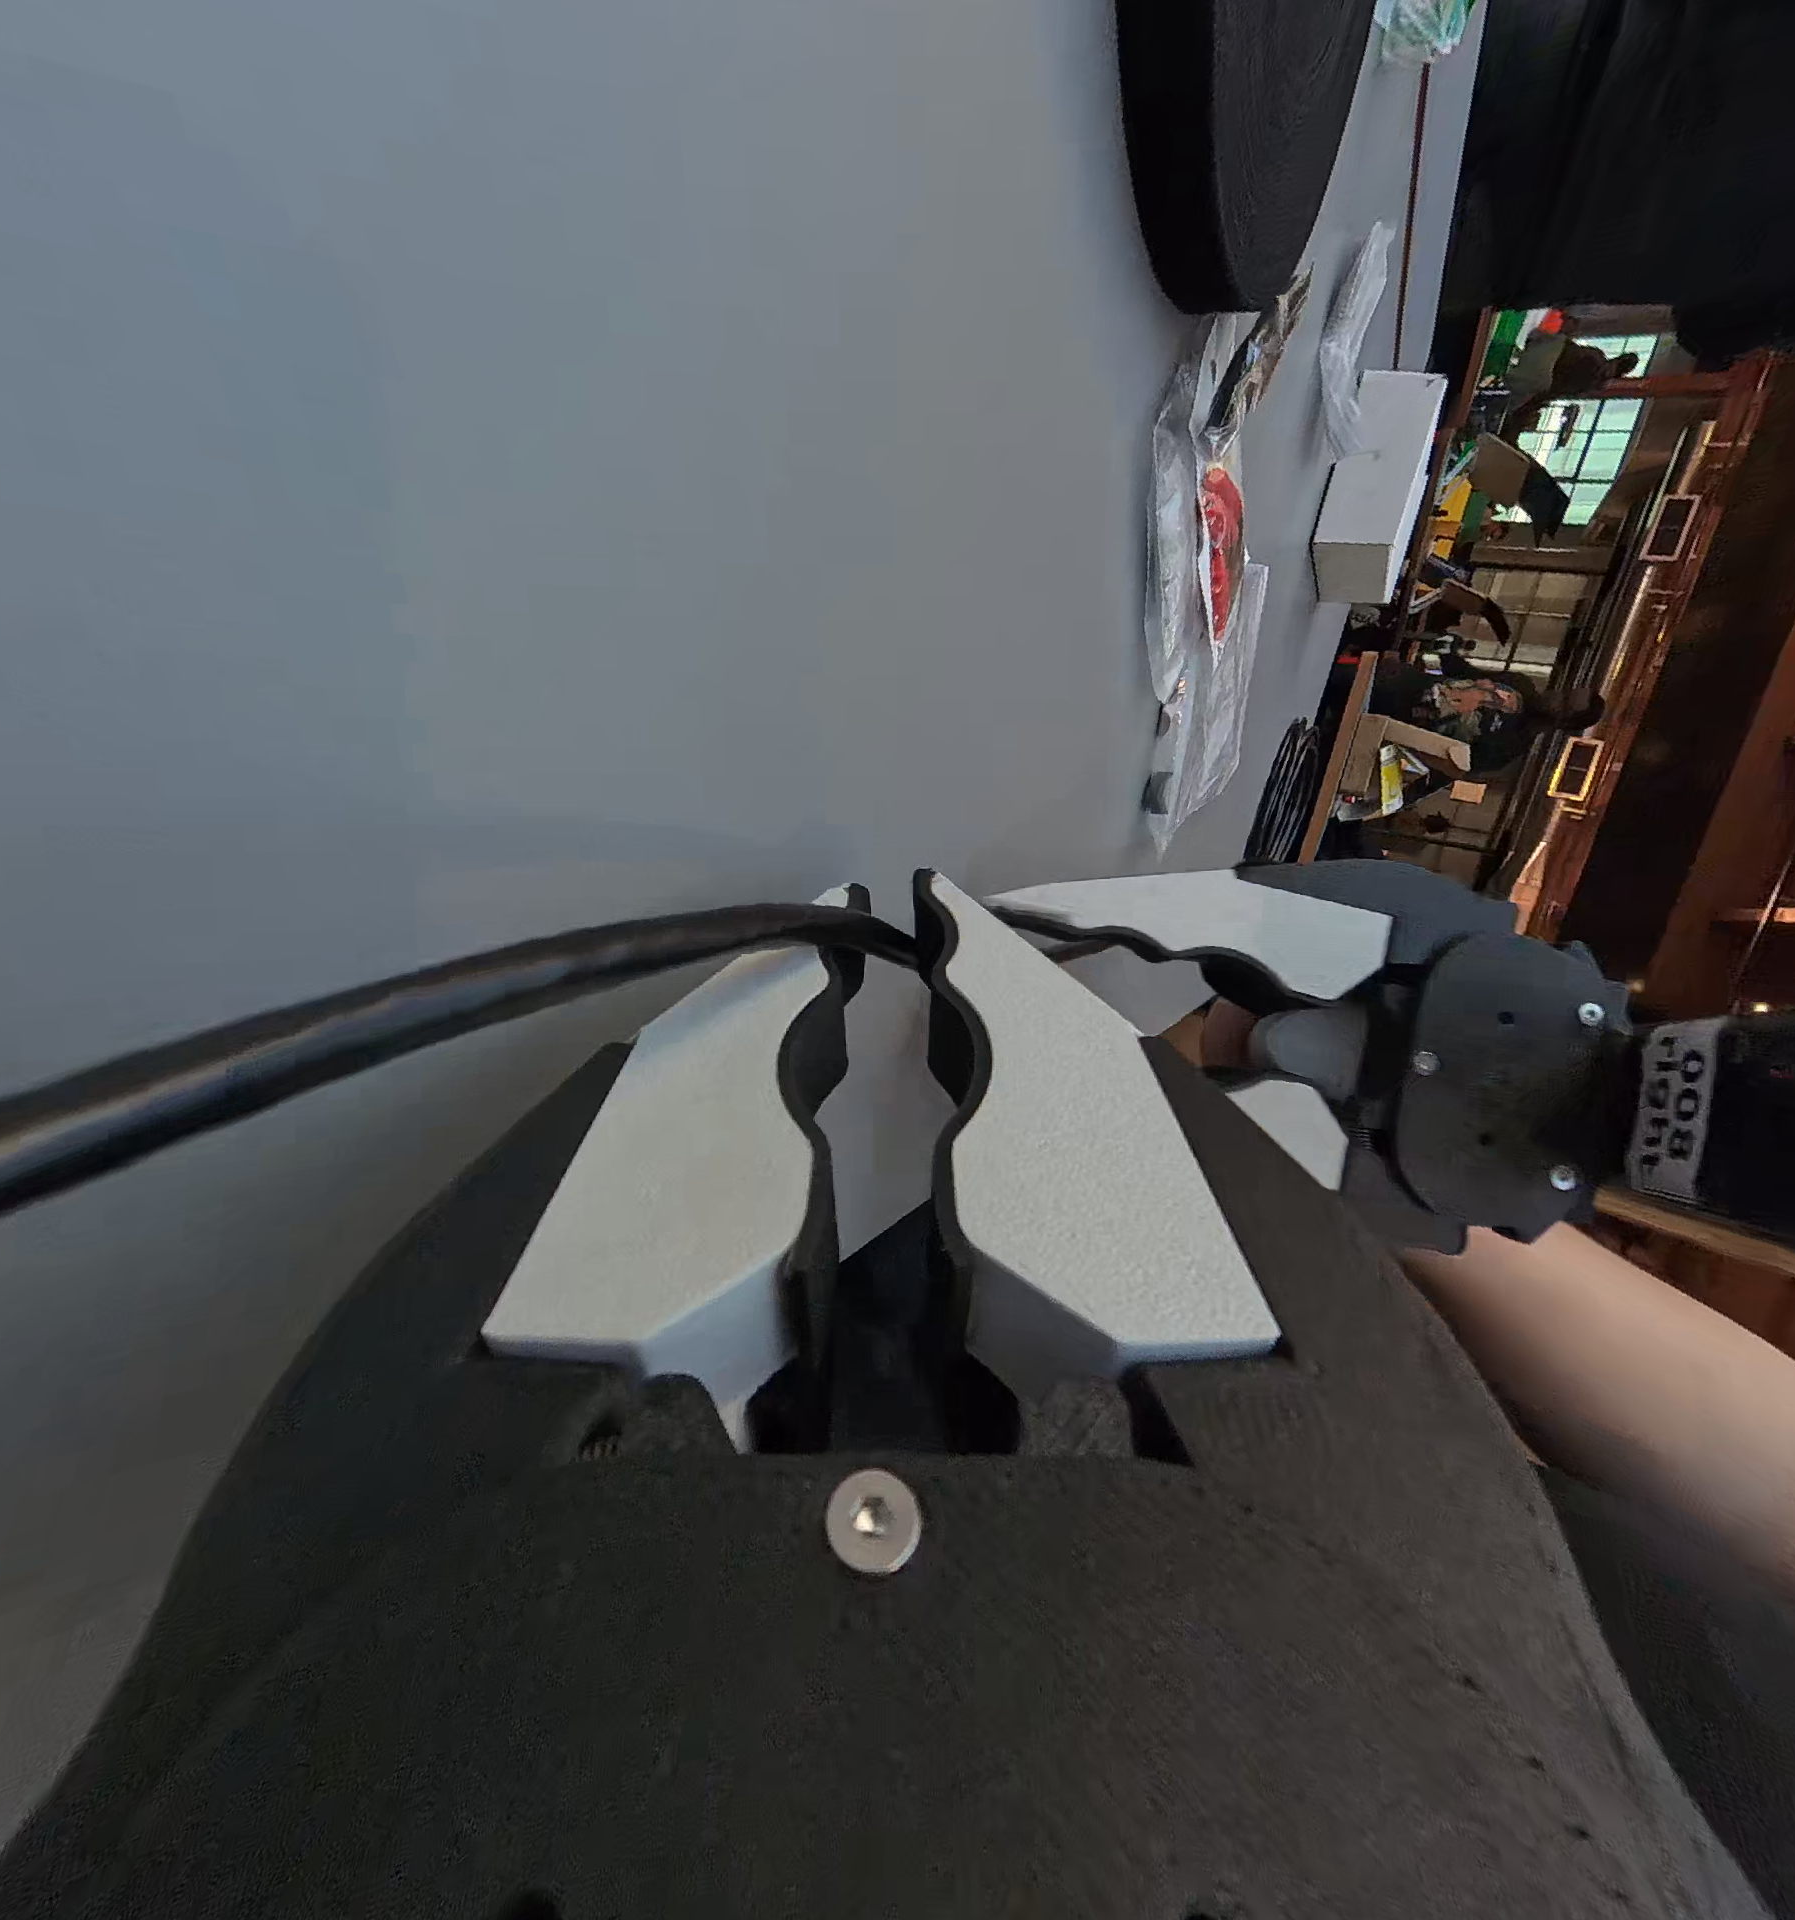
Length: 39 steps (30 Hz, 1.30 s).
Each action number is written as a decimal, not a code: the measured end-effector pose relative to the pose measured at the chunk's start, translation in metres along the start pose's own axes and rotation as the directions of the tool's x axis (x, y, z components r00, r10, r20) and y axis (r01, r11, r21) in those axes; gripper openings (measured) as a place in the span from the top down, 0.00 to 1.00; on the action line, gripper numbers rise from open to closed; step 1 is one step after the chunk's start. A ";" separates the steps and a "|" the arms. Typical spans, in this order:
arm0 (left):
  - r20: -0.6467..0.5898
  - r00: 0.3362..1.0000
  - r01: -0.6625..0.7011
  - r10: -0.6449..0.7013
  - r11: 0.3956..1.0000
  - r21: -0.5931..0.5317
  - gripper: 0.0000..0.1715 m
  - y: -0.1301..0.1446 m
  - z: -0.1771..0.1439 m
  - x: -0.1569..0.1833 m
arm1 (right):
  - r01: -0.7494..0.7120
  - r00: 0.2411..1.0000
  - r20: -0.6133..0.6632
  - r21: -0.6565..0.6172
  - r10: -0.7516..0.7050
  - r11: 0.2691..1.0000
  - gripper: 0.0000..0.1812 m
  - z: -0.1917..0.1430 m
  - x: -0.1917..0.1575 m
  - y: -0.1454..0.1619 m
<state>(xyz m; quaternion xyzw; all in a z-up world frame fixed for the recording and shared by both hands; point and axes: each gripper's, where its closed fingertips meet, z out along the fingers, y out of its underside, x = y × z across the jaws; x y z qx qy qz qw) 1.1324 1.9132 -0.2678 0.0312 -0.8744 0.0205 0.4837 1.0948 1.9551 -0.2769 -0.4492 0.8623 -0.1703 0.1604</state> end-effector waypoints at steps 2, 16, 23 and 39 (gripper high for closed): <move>-0.005 1.000 0.008 -0.008 0.999 -0.038 0.96 0.003 0.001 -0.004 | 0.009 1.000 -0.003 -0.039 -0.010 0.999 0.98 0.009 -0.001 0.007; 0.304 0.749 -0.599 0.589 0.798 -0.069 0.90 0.009 -0.055 -0.006 | -0.061 0.998 0.003 0.069 0.061 0.996 0.95 0.007 0.001 0.006; 0.248 0.316 -0.807 0.916 0.397 -0.437 0.86 0.038 -0.023 -0.033 | -0.152 0.988 -0.015 0.076 0.153 0.985 0.94 0.002 0.013 0.011; 0.060 0.044 -0.736 0.997 0.073 -0.673 0.98 0.032 -0.025 -0.040 | -0.570 0.599 -0.336 0.460 0.727 0.681 0.82 -0.194 0.074 0.257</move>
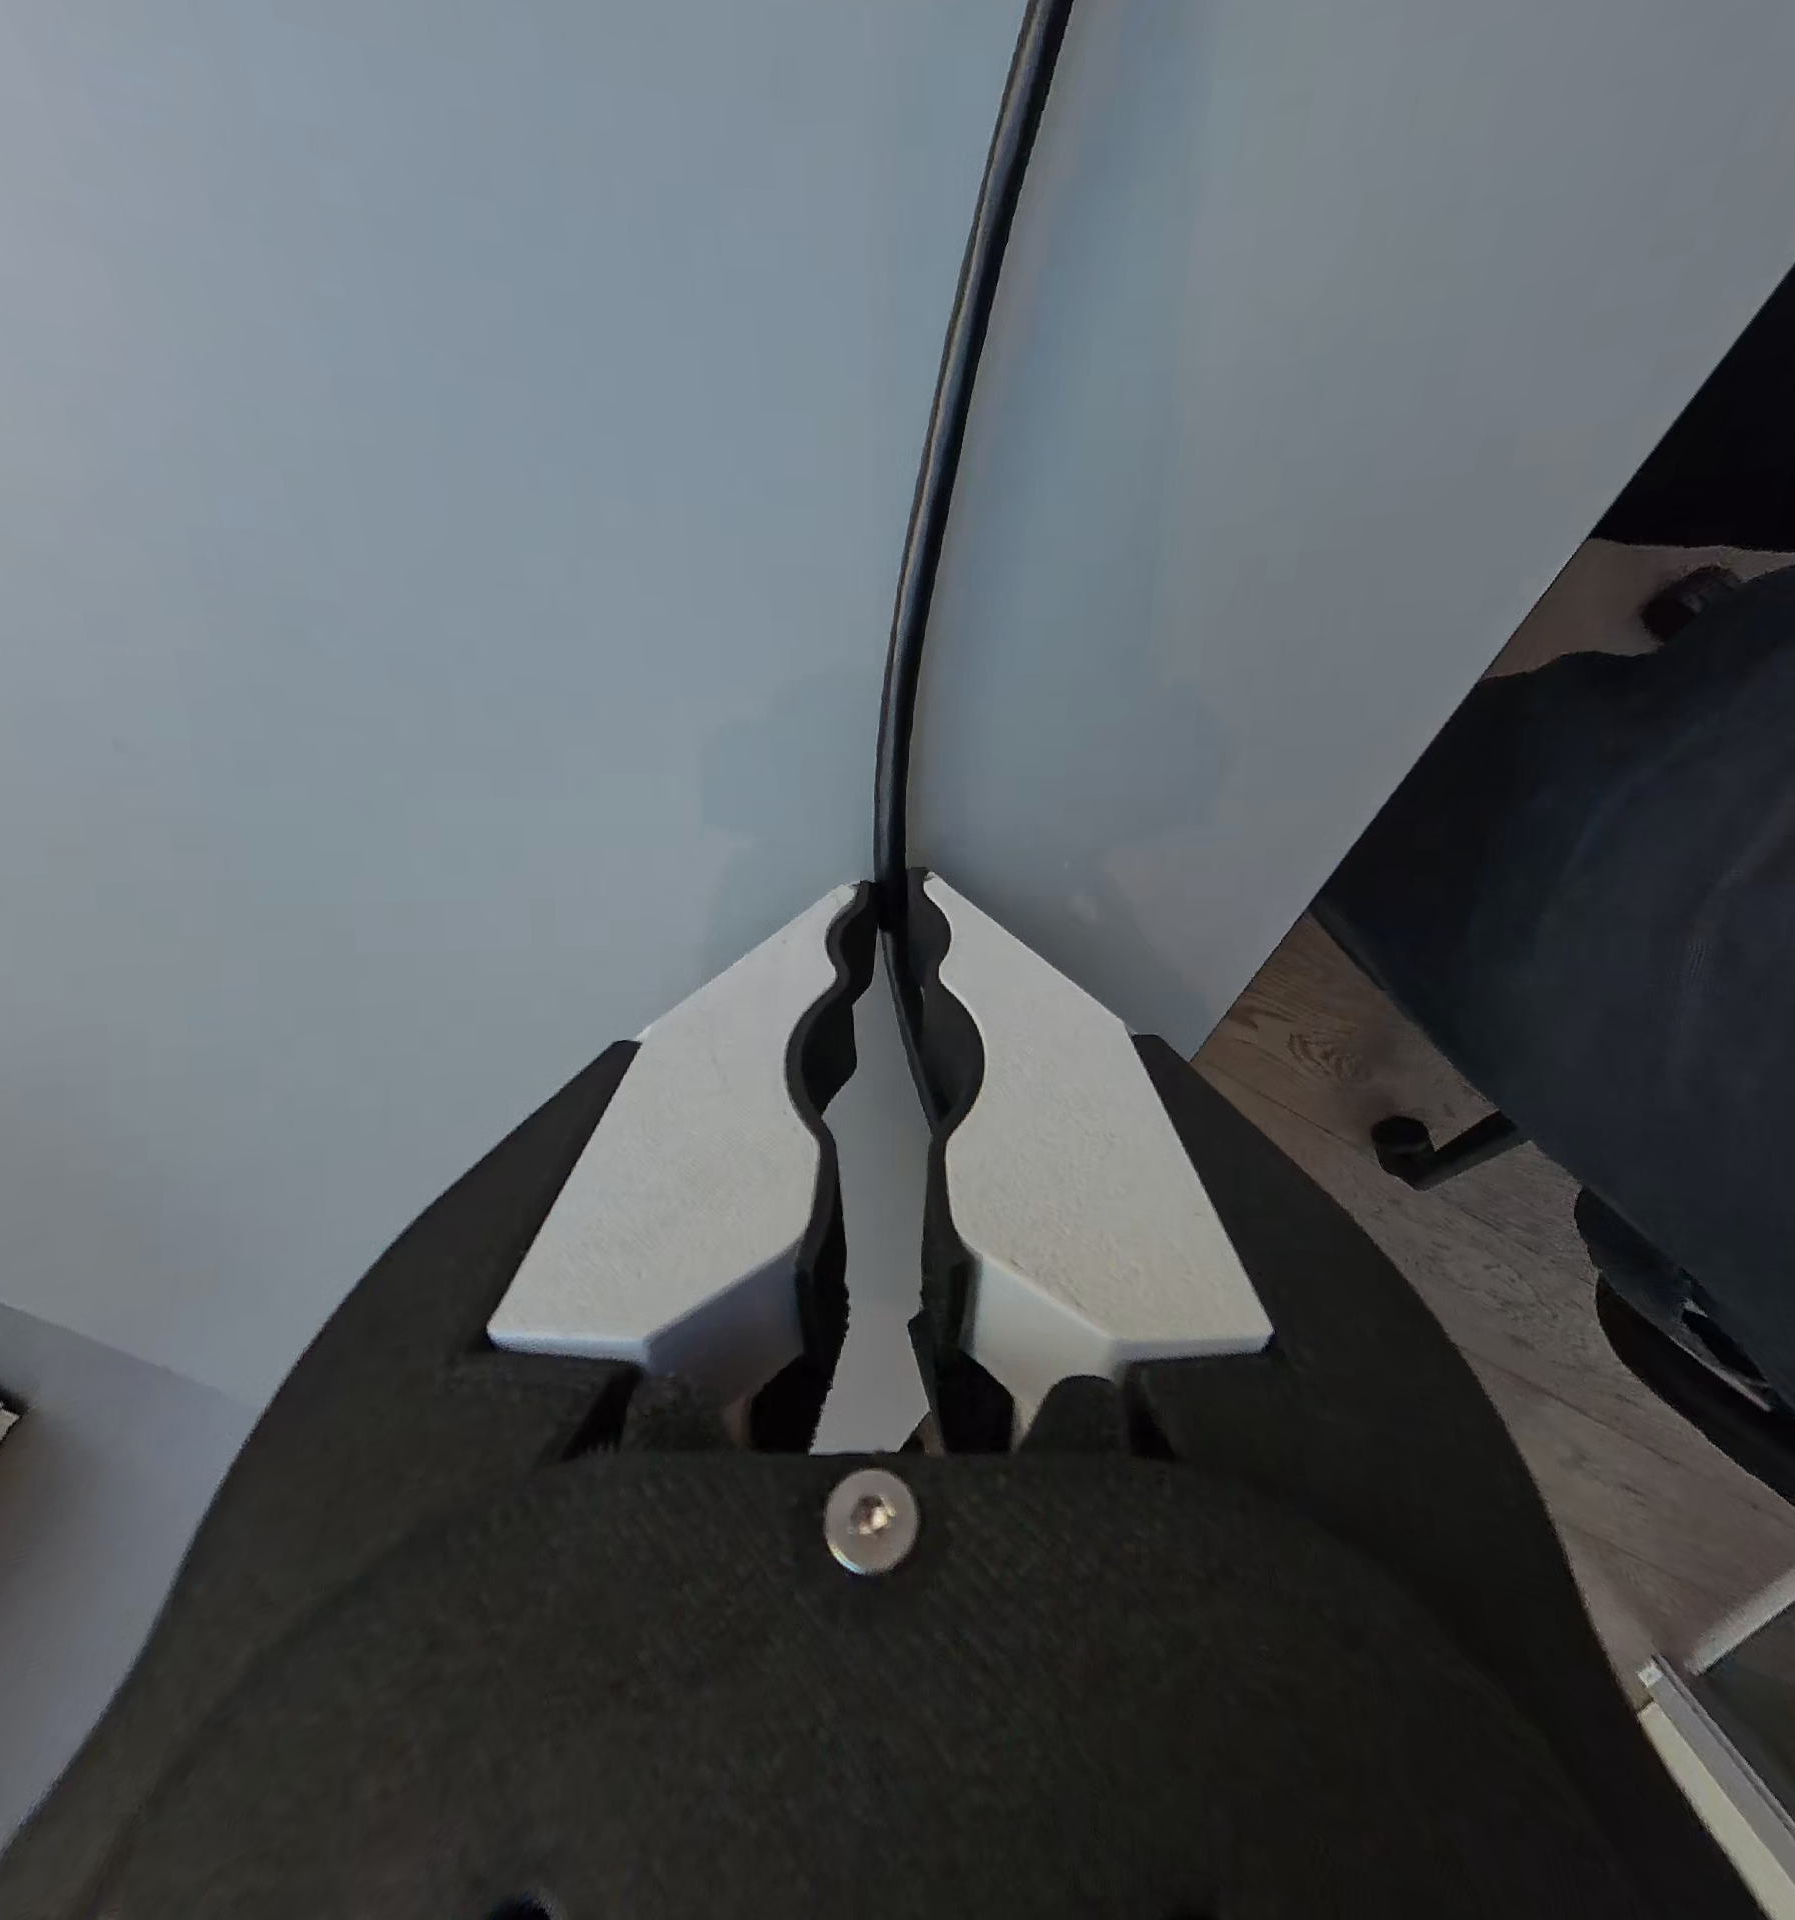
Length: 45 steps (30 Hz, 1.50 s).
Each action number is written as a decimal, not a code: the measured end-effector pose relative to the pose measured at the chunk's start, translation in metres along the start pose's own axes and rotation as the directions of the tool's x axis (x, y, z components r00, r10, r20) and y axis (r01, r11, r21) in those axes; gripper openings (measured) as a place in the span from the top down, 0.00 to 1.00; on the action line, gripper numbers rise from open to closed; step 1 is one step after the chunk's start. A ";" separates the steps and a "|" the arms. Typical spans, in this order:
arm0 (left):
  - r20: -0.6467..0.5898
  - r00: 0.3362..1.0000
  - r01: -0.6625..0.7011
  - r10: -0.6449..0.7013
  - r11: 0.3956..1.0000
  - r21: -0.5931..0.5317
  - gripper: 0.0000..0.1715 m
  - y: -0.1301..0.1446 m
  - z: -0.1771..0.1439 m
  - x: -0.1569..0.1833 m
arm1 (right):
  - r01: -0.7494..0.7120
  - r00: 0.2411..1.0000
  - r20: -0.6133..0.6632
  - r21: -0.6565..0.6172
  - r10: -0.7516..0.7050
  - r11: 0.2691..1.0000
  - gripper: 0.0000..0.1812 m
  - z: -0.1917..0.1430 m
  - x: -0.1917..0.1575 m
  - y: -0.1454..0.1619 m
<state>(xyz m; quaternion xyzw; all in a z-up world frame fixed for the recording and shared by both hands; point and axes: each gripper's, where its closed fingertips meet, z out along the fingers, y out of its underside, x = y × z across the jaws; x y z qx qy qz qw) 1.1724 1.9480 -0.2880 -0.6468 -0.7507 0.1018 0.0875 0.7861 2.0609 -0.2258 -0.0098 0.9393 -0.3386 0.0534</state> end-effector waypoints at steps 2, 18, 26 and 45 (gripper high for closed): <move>0.014 1.000 -0.018 0.018 1.000 -0.010 0.98 0.000 0.000 -0.001 | -0.143 0.976 -0.171 -0.021 0.138 0.989 0.82 -0.032 0.081 0.042; 0.032 0.999 -0.006 0.009 0.996 -0.093 0.98 0.000 0.001 -0.001 | -0.696 0.442 -0.678 0.153 0.587 0.702 0.80 -0.114 0.386 0.149; 0.022 1.000 -0.005 0.007 0.992 -0.126 0.98 0.000 0.001 -0.001 | -0.760 0.400 -0.587 0.217 0.704 0.613 0.97 -0.105 0.390 0.162; -0.002 0.983 -0.184 0.184 0.983 0.015 0.99 -0.109 -0.006 0.014 | -0.665 0.177 -0.507 0.570 0.843 0.482 0.99 -0.228 0.449 0.124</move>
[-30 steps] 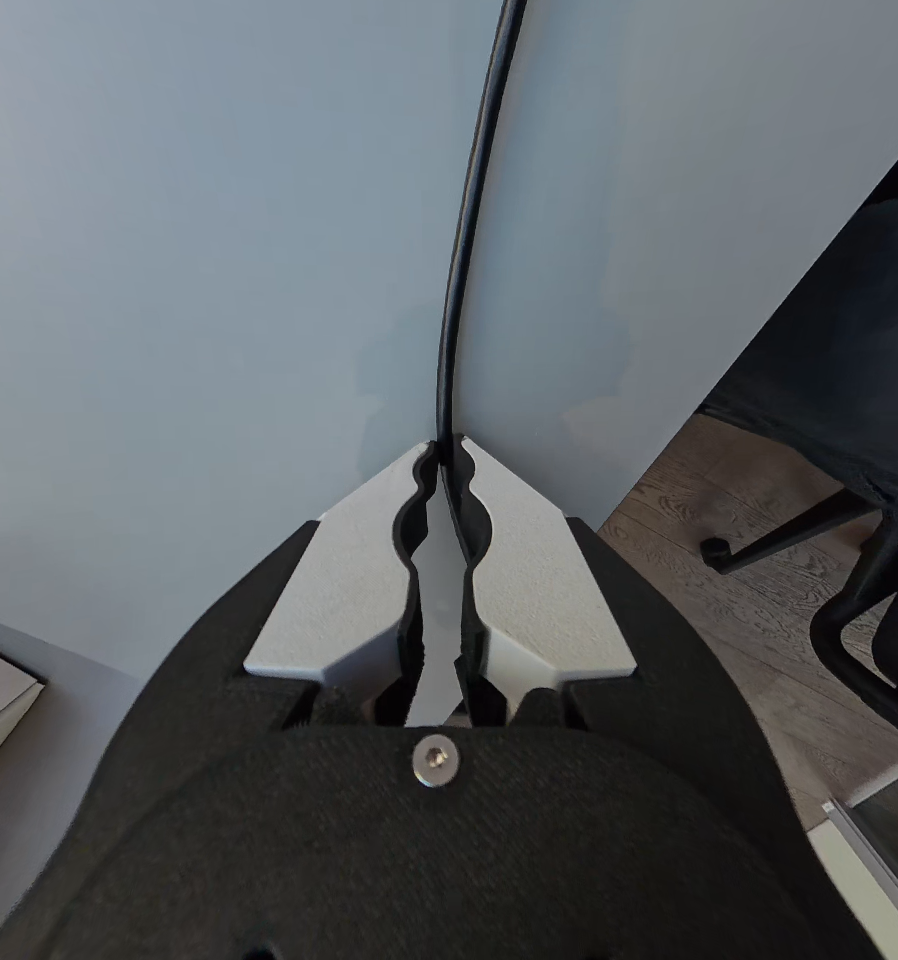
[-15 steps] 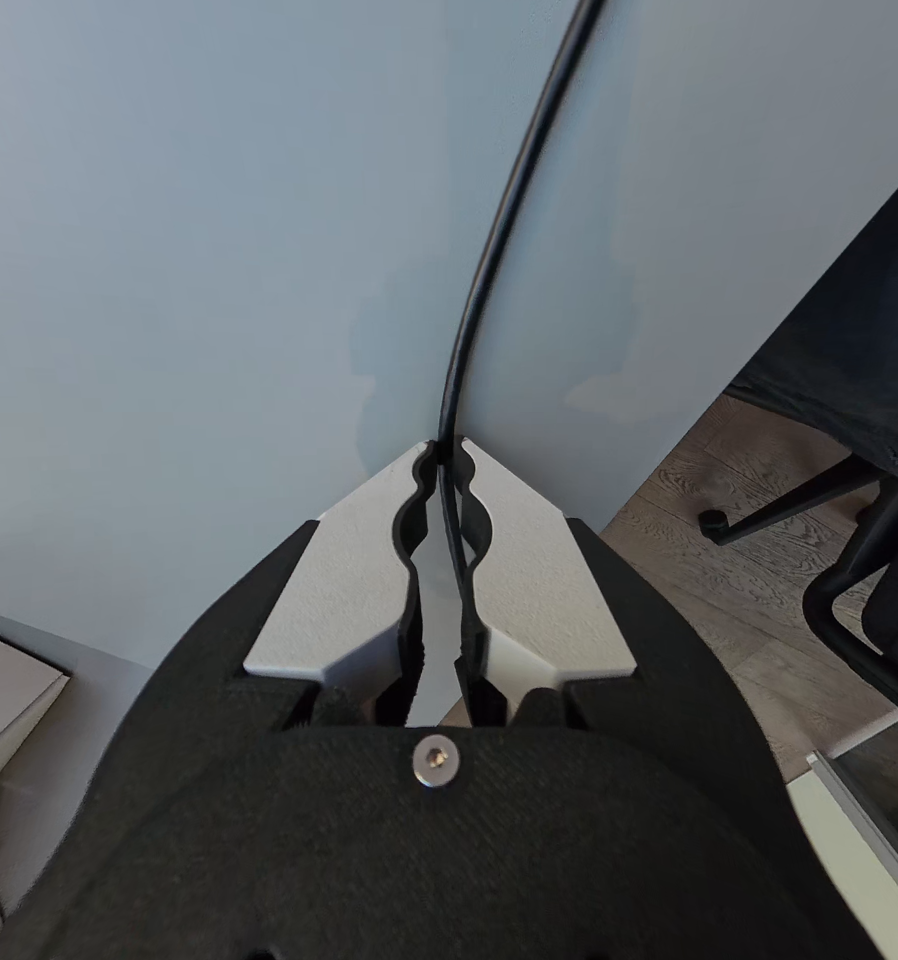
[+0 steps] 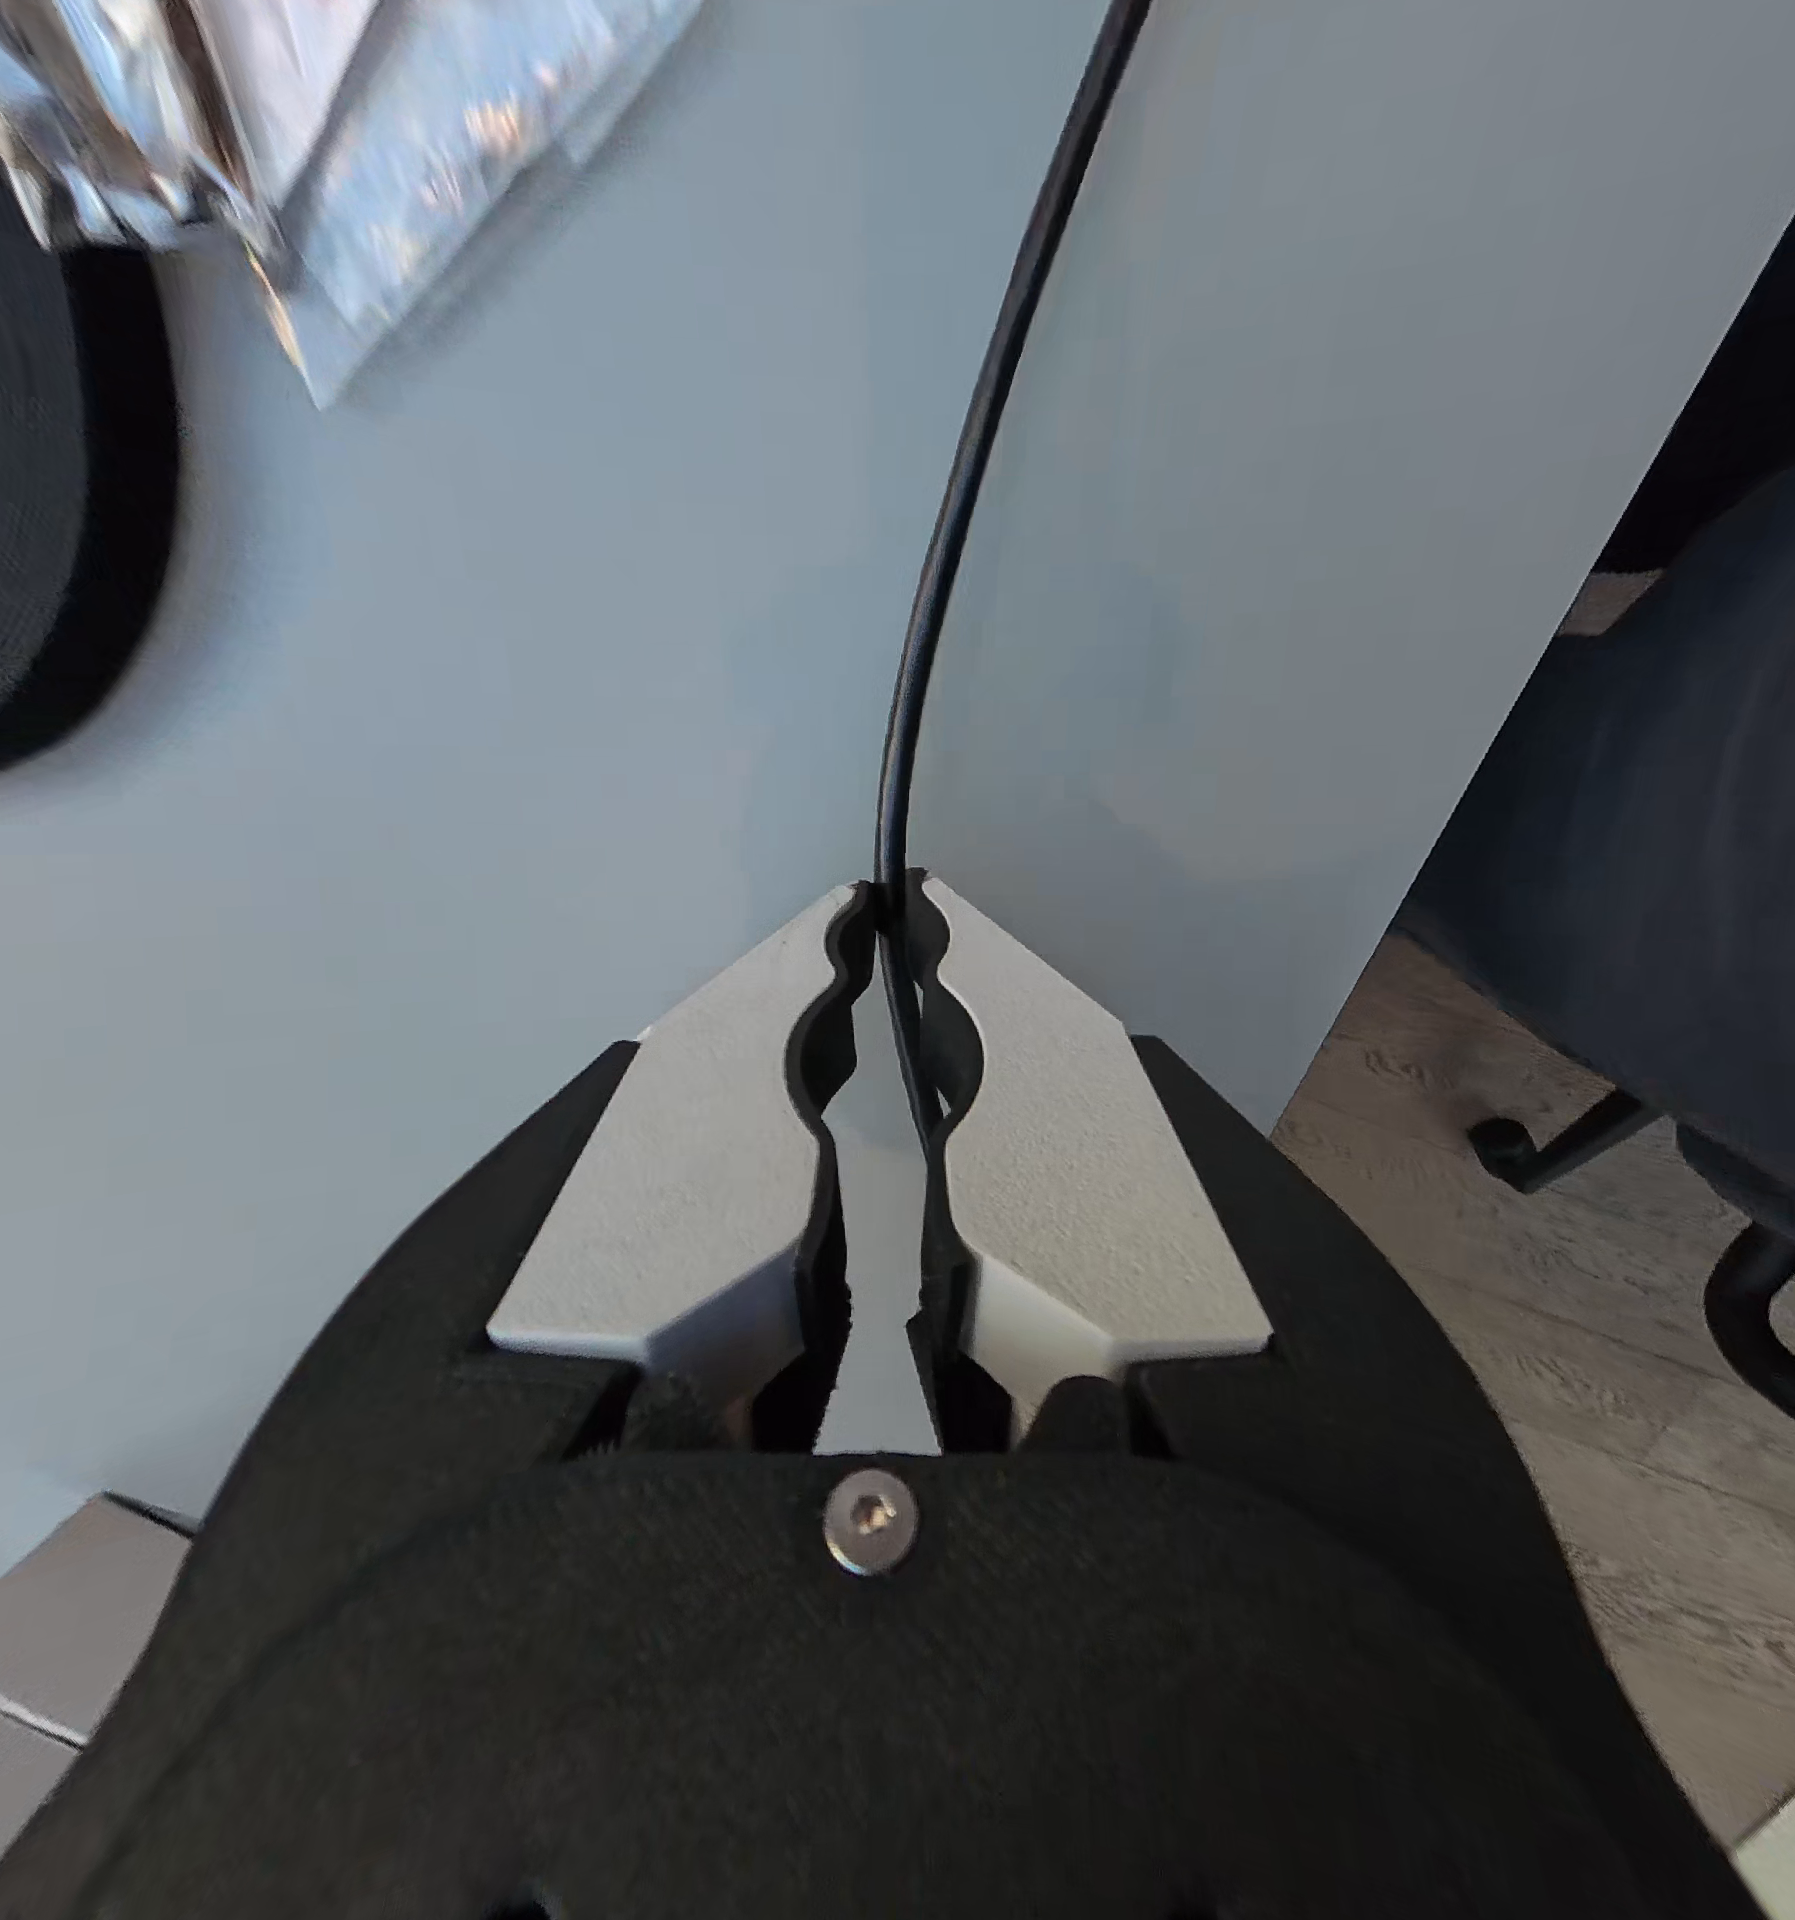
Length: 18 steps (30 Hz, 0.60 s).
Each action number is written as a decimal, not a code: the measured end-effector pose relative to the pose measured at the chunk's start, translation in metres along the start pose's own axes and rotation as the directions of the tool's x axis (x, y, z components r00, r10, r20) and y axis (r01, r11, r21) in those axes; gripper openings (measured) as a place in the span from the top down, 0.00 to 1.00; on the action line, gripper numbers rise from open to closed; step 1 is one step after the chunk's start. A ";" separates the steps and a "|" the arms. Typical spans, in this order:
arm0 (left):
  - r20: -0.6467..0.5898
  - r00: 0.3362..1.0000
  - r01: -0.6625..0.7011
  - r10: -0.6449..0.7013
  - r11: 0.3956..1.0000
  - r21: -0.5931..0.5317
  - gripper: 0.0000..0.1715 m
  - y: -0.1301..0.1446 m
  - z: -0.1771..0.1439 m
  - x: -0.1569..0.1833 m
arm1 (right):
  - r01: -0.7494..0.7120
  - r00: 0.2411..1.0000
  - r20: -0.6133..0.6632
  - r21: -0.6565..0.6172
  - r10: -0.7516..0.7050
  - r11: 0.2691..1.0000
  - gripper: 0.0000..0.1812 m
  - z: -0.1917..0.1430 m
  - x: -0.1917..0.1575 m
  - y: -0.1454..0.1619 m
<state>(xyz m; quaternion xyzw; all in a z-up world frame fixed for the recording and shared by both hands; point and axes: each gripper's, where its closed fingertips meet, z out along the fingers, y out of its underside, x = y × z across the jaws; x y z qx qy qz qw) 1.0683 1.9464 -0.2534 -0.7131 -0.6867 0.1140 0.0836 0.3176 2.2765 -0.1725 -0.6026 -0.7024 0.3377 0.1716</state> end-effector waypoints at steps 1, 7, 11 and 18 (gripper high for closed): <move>0.010 1.000 -0.010 0.010 1.000 0.019 0.99 -0.012 -0.003 -0.002 | 0.001 1.000 0.021 0.018 -0.001 1.000 0.99 -0.002 -0.006 -0.014; 0.075 0.997 -0.008 -0.001 0.994 0.113 0.99 -0.058 -0.026 -0.018 | 0.080 0.975 0.202 0.098 -0.098 0.992 1.00 -0.012 -0.079 -0.089; 0.131 0.989 0.046 -0.062 0.991 0.123 0.99 -0.051 -0.039 -0.034 | 0.210 0.916 0.324 0.117 -0.237 0.971 1.00 -0.028 -0.147 -0.107; 0.209 0.956 0.192 -0.208 0.977 0.096 0.99 0.022 -0.064 -0.048 | 0.340 0.795 0.499 0.106 -0.346 0.934 0.99 -0.080 -0.211 -0.059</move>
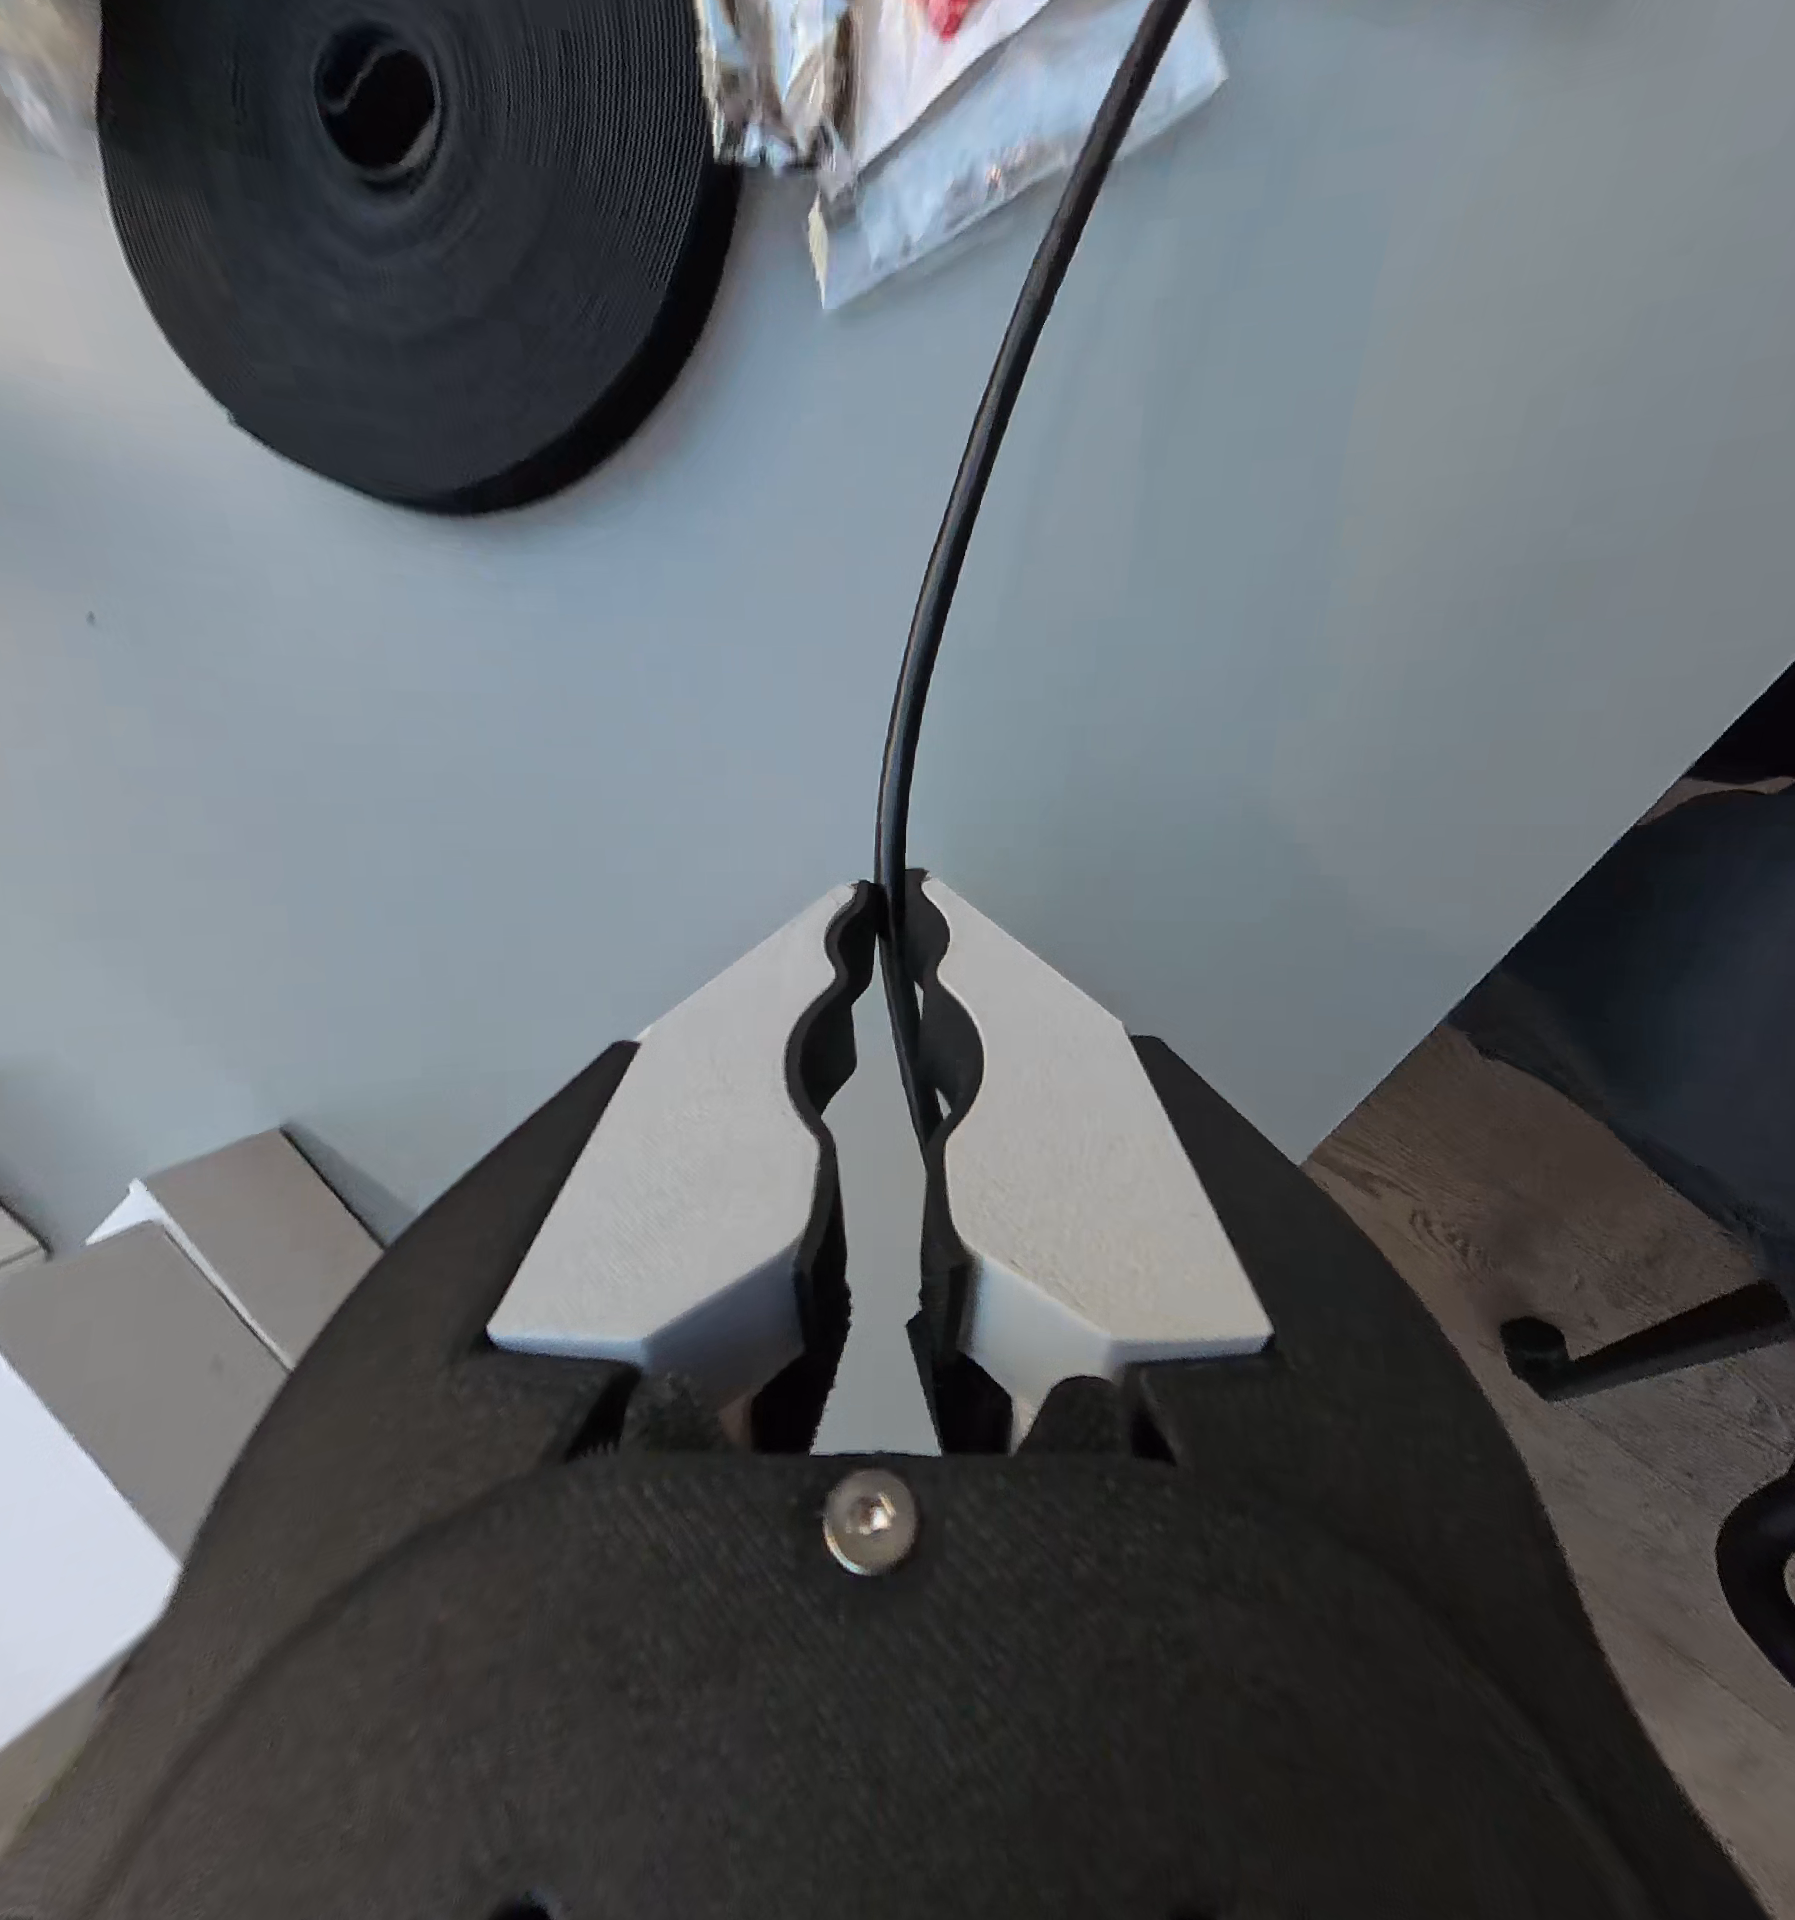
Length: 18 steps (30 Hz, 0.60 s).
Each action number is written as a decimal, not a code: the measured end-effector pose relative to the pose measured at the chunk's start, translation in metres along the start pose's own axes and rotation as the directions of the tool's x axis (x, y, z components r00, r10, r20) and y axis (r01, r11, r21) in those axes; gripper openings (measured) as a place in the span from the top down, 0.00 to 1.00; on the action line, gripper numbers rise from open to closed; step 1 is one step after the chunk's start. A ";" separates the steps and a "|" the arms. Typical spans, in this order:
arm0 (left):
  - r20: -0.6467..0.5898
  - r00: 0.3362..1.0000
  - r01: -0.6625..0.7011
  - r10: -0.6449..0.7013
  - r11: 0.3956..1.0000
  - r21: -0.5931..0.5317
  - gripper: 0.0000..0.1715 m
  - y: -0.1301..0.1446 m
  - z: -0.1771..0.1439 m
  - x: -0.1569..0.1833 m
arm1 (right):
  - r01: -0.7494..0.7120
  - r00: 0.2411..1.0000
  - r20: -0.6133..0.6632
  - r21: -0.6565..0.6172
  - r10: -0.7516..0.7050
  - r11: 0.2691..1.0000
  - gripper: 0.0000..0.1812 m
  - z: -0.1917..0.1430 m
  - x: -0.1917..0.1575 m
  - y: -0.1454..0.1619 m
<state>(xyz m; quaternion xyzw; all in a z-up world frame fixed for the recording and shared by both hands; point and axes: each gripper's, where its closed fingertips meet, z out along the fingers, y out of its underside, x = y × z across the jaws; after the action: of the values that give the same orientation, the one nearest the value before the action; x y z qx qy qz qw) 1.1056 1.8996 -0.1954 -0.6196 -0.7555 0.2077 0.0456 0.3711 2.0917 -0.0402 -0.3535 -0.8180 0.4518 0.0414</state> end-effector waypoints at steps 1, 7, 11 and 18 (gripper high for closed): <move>-0.001 1.000 0.010 -0.010 1.000 -0.013 0.99 0.012 -0.001 -0.001 | -0.006 1.000 0.024 -0.020 0.007 1.000 0.99 -0.004 -0.008 0.013; -0.040 0.999 0.007 -0.011 0.995 -0.103 0.99 0.069 0.017 0.011 | -0.082 0.993 0.076 -0.102 0.090 0.991 1.00 -0.047 -0.024 0.090; -0.073 0.996 0.042 -0.050 0.994 -0.100 0.99 0.075 0.036 0.011 | -0.131 0.986 0.088 -0.127 0.143 0.983 1.00 -0.065 -0.021 0.120; -0.098 0.995 -0.004 -0.005 0.996 -0.091 0.99 0.067 0.046 -0.009 | -0.118 0.973 -0.221 -0.216 0.070 0.969 0.82 -0.043 0.072 0.212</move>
<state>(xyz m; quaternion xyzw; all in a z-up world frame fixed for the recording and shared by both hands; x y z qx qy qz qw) 1.1542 1.8894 -0.2604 -0.6303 -0.7612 0.1424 0.0541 0.4487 2.2389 -0.1963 -0.4406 -0.8375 0.3164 0.0660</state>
